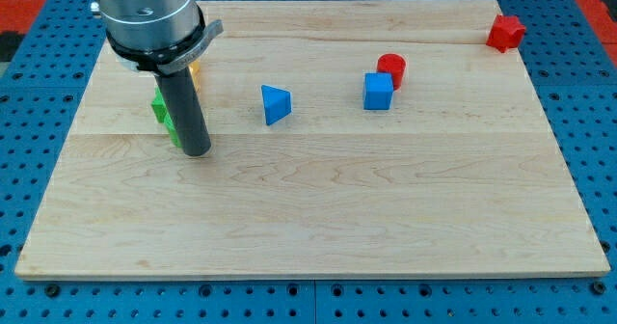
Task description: Move green star slightly right
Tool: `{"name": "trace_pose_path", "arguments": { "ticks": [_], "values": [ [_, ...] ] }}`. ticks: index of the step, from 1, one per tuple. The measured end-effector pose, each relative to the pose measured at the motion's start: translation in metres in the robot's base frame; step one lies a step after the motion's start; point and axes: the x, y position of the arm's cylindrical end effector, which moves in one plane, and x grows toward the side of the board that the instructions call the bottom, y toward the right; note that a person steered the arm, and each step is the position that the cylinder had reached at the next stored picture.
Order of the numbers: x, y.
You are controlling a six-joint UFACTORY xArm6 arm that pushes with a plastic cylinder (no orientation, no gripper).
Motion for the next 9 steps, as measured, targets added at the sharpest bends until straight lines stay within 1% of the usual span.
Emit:
{"name": "trace_pose_path", "arguments": {
  "ticks": [1, 3, 4, 5, 7, 9],
  "values": [
    [0.001, -0.019],
    [0.002, -0.026],
    [0.022, -0.079],
    [0.009, -0.103],
    [-0.03, -0.116],
    [-0.065, -0.115]
  ]
}}
